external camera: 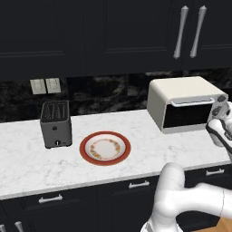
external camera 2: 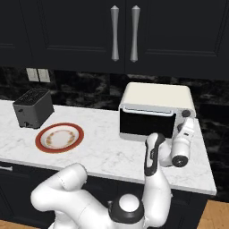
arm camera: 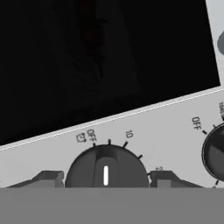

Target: Pick up the kebab skewer and baguette bread, and place them inside the toaster oven. Close the toaster oven door and start by setting the timer.

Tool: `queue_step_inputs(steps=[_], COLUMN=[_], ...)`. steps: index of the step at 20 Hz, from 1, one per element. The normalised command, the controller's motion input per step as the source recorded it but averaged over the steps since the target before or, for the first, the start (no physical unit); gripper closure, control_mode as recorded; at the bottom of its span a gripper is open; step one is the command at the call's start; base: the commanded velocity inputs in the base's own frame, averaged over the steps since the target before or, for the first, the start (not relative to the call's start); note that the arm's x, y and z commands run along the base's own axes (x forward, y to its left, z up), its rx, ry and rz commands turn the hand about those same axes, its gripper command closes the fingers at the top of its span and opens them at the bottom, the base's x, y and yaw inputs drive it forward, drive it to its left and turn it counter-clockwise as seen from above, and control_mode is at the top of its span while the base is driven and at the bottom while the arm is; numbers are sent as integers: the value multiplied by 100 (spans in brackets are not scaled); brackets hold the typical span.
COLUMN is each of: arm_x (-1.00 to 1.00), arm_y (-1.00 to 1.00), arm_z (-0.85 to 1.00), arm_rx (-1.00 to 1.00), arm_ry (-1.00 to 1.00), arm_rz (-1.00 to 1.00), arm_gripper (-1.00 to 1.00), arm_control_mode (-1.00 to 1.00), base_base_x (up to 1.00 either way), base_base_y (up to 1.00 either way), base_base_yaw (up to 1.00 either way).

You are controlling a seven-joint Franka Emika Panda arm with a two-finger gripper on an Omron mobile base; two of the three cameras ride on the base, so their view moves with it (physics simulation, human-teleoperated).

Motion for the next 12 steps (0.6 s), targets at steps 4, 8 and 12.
queue_step_inputs(steps=[4, 8, 12], arm_x=[0, 0, 0], arm_y=[-2, 0, -5], arm_z=[0, 0, 1], arm_rx=[39, 44, 48], arm_ry=[0, 0, 0], arm_rz=[0, 0, 0], arm_gripper=[100, 100, 100], arm_control_mode=[-100, -100, -100], base_base_x=[0, 0, 0], base_base_y=[0, 0, 0], base_base_yaw=[0, 0, 0])
